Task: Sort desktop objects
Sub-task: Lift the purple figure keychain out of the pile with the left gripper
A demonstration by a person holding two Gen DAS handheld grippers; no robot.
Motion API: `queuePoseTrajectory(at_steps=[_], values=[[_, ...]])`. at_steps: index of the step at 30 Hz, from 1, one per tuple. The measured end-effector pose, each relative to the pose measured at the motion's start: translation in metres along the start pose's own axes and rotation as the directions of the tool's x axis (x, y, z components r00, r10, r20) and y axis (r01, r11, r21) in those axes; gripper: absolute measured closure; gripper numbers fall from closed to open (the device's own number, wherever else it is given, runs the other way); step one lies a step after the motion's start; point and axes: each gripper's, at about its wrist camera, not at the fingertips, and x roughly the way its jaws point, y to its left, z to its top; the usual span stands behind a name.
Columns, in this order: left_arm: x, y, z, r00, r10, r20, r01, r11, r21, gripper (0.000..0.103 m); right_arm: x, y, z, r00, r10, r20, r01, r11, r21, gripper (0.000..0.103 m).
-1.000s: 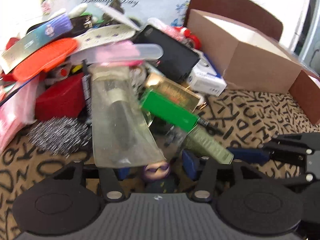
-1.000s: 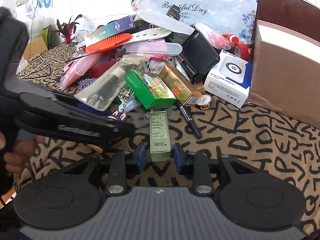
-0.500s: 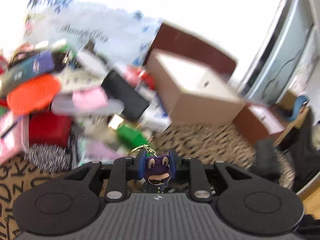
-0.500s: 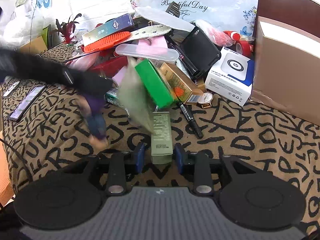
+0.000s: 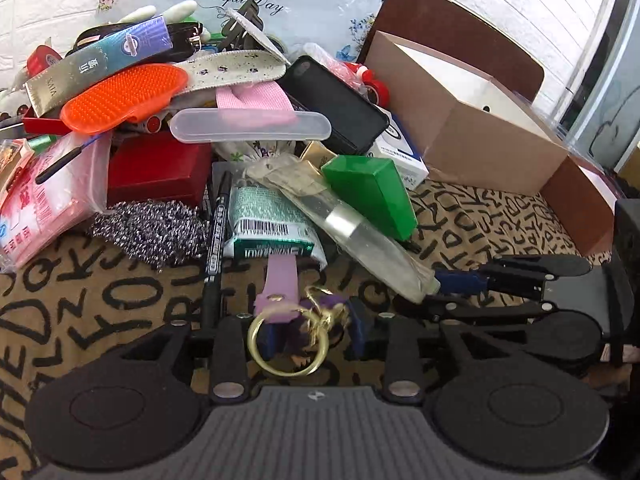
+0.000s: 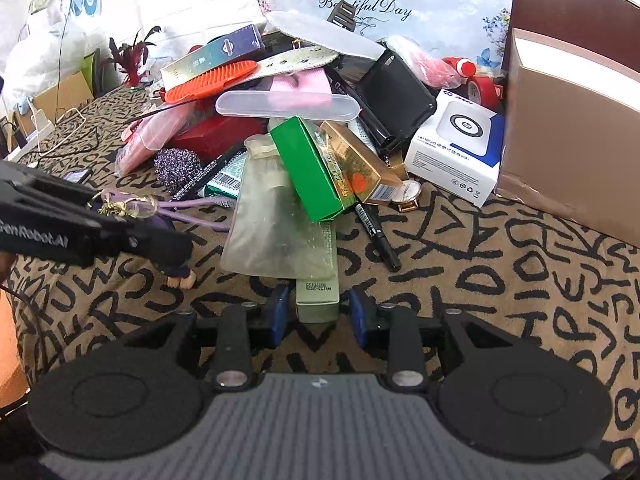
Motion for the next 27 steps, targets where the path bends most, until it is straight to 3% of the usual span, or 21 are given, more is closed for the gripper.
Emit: queuePoseTrajectory(at_steps=[3,11,14,21,27], values=[[0.004,0.003,0.006,1.0,-0.014,0.008,0.014,1.0,-0.009,0.073,0.004,0.002,0.005,1.0,-0.002,-0.001,0.002,1.0,-0.008,0.071],[0.007,0.01,0.005,1.0,-0.005,0.013,0.006,0.999,-0.044,0.073,0.017,0.001,0.01,1.0,-0.011,-0.003,0.011,1.0,-0.029,0.072],[0.002,0.011,0.005,1.0,-0.019,0.016,0.02,0.998,-0.053,0.073,0.009,0.001,0.006,1.0,-0.027,-0.013,0.027,0.999,-0.036,0.082],[-0.027,-0.001,0.012,0.992,-0.114,0.062,0.114,0.993,0.009,0.073,-0.031,-0.008,-0.013,0.997,-0.082,0.001,0.082,0.996,-0.015,0.082],[-0.031,-0.008,0.013,0.992,-0.101,0.073,0.099,0.995,0.033,0.073,-0.038,-0.02,-0.026,0.991,-0.131,-0.024,0.132,0.991,0.02,0.081]])
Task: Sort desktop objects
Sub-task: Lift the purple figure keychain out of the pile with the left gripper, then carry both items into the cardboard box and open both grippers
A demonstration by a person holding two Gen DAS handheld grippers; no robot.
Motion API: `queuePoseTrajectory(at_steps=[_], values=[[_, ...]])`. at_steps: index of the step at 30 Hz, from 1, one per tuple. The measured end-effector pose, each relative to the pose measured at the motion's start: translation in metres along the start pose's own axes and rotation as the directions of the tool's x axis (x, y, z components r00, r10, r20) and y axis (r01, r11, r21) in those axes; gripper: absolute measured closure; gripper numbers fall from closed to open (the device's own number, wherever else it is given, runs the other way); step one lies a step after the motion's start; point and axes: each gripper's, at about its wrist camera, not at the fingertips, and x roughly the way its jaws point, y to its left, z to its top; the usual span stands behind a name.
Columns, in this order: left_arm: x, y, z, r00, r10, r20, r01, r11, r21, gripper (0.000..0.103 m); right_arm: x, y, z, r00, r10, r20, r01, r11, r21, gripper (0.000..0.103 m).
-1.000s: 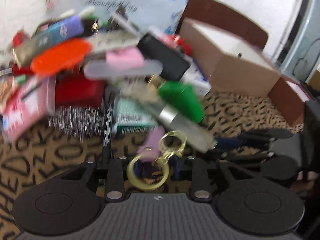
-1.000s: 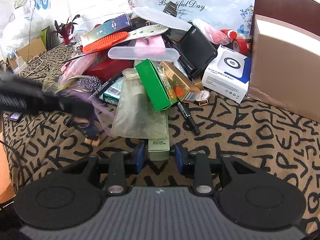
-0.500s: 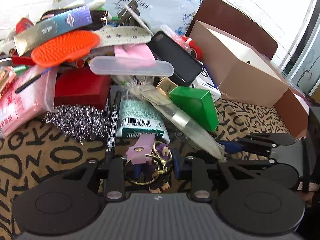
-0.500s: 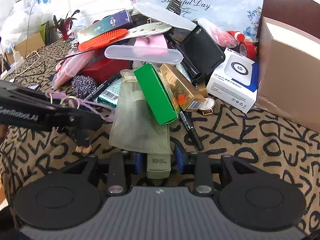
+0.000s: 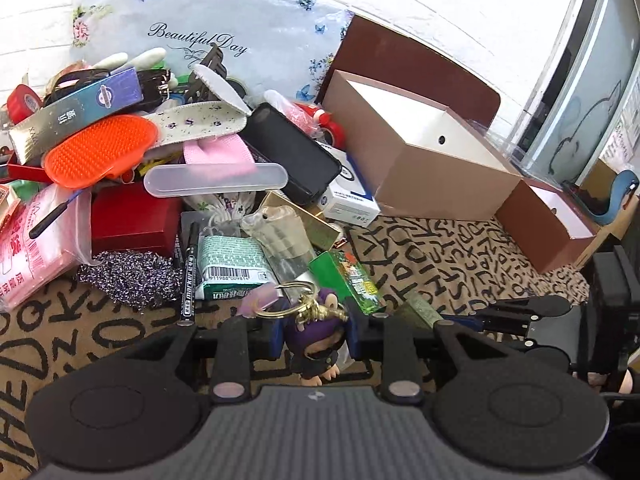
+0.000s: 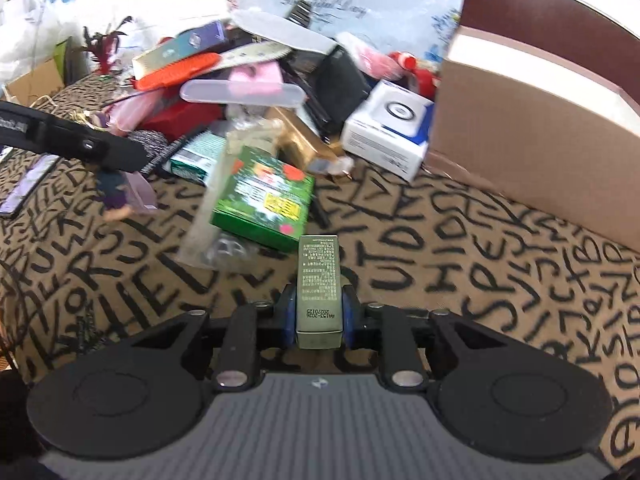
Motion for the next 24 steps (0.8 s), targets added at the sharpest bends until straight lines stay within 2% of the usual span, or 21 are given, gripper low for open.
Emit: queuePoseTrajectory(at_steps=[2,9,15,24], values=[[0.003,0.001,-0.001,1.0,0.023,-0.009,-0.023,1.0,-0.006,0.073,0.002,0.0,-0.001,1.0,0.002,0.004,-0.002,1.0,0.012,0.081],[0.01,0.009,-0.003,0.999,0.035,-0.025,-0.036,0.998,-0.046,0.073,0.01,0.0,0.0,1.0,0.014,0.008,-0.014,1.0,0.022,0.081],[-0.009,0.0,0.014,0.998,0.009,0.067,-0.008,1.0,-0.009,0.073,0.001,-0.007,0.007,0.999,0.036,0.036,-0.038,0.998,0.043,0.082],[-0.021,-0.029,0.056,0.984,-0.047,0.17,0.032,0.995,0.09,0.074,-0.033,-0.018,0.037,0.985,0.026,0.172,-0.029,0.999,0.014,0.082]])
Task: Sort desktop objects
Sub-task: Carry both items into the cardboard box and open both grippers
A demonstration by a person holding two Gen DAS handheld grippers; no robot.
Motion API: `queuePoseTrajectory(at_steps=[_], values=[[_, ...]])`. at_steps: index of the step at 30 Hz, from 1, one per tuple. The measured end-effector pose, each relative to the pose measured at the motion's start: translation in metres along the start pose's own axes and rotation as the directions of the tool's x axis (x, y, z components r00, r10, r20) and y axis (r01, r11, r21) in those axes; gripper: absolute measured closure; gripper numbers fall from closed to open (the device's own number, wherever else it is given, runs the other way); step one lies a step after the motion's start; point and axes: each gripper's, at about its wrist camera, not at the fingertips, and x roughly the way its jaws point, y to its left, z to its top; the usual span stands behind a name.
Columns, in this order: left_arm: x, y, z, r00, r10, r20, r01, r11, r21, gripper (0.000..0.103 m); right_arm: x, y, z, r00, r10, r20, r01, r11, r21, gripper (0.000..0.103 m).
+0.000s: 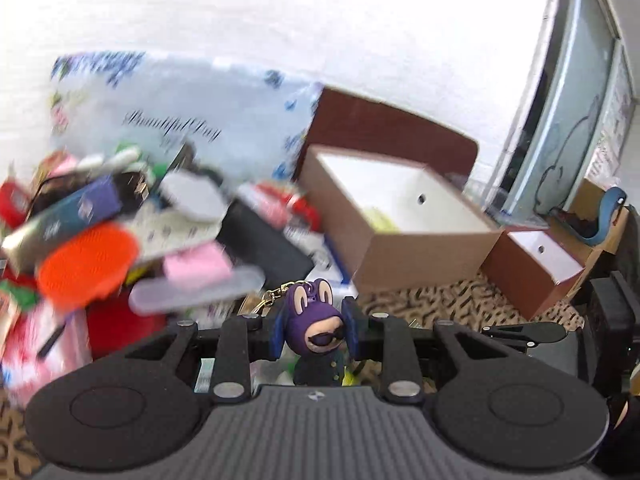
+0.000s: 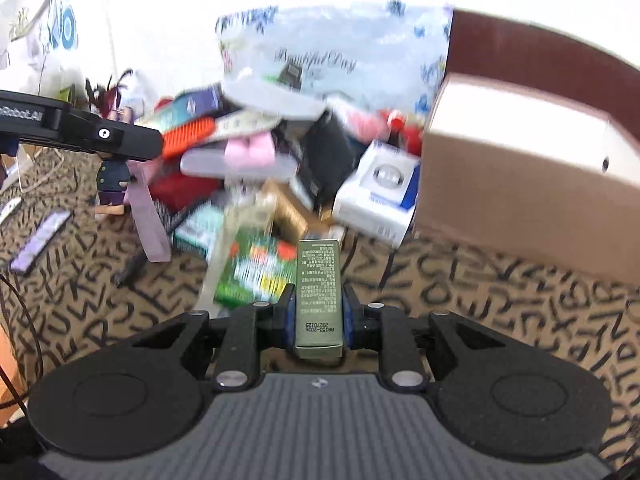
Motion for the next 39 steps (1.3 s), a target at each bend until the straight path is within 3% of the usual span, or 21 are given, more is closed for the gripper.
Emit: queuePoseTrajectory(at_steps=[10,17,20,23,29,39], values=[[0.023,-0.056,0.075,0.983,-0.128,0.131,0.108,0.983,0.149,0.074,-0.039,-0.036,0.051,0.977,-0.105,0.184,0.112,0.993,-0.029,0.082],[0.067,-0.091,0.14,0.966,-0.203,0.162,0.176,0.971,0.163,0.074,-0.063,-0.074,0.098,0.921,-0.24,0.308,0.264,0.964,-0.038,0.082],[0.092,-0.104,0.161,0.961,-0.228,0.157,0.203,0.966,0.159,0.074,-0.066,-0.093,0.115,0.897,-0.293,0.333,0.32,0.947,-0.03,0.082],[0.118,-0.114,0.173,0.961,-0.233,0.151,0.209,0.965,0.161,0.074,-0.064,-0.113,0.126,0.887,-0.32,0.334,0.342,0.94,-0.008,0.082],[0.18,-0.116,0.174,0.971,-0.227,0.078,0.217,0.968,0.124,0.074,-0.029,-0.144,0.132,0.897,-0.351,0.269,0.361,0.933,0.014,0.082],[0.269,-0.088,0.144,0.985,-0.158,-0.067,0.163,0.984,0.071,0.073,0.073,-0.176,0.108,0.958,-0.284,0.033,0.281,0.958,0.063,0.082]])
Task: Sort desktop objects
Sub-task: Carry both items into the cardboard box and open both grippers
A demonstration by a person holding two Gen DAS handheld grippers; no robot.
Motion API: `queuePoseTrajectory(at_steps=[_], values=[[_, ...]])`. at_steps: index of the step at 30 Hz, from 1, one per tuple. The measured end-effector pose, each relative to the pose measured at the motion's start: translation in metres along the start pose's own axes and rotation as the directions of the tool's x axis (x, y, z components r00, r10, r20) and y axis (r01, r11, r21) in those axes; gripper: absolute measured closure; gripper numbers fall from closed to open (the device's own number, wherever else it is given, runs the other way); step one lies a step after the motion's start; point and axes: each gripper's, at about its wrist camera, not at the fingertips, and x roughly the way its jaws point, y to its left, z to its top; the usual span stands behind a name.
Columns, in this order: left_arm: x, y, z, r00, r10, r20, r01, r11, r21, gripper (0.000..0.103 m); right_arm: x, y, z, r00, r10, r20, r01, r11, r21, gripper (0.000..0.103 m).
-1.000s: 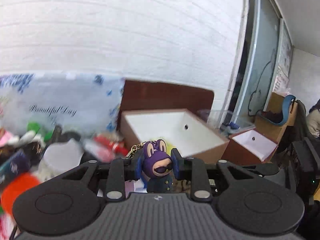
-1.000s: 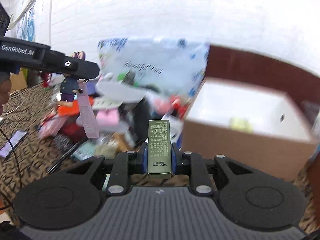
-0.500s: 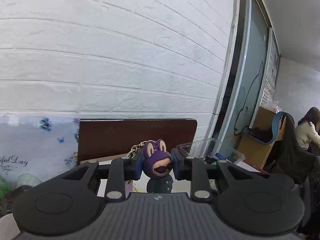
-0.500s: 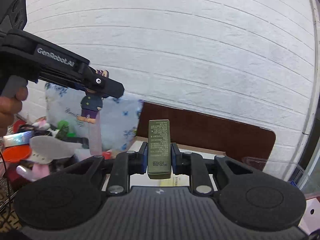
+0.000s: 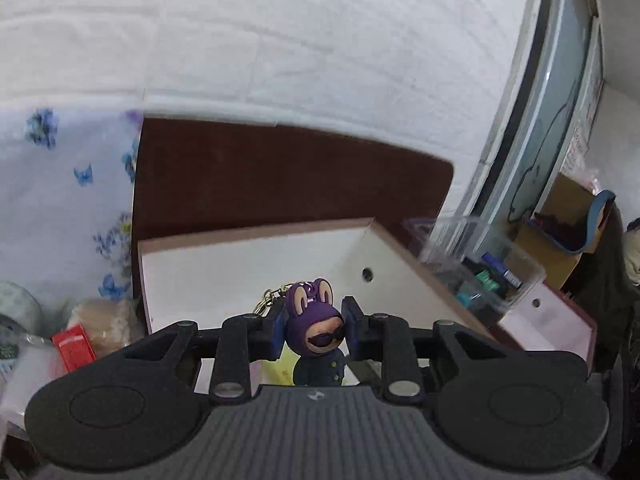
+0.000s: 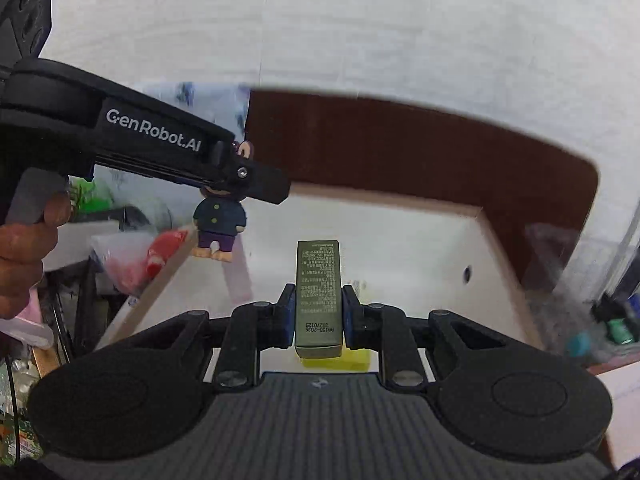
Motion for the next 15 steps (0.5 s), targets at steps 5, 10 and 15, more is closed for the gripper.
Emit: queuePoseTrajectory(at_steps=[5,10,15], values=[[0.024,0.016,-0.008,0.998,0.028,-0.054,-0.028,1.0,-0.003,0.073,0.04,0.007,-0.005,0.994,0.039,-0.099,-0.039,0.999,-0.001,0.082],[0.035,0.023,-0.01,0.997,0.034,-0.069,-0.033,0.999,0.012,0.073,0.066,0.011,0.001,0.982,0.059,-0.18,-0.06,0.998,0.002,0.082],[0.039,0.029,-0.011,0.998,0.03,-0.063,-0.029,0.999,0.021,0.074,0.081,0.013,0.003,0.973,0.05,-0.223,-0.052,0.999,-0.004,0.082]])
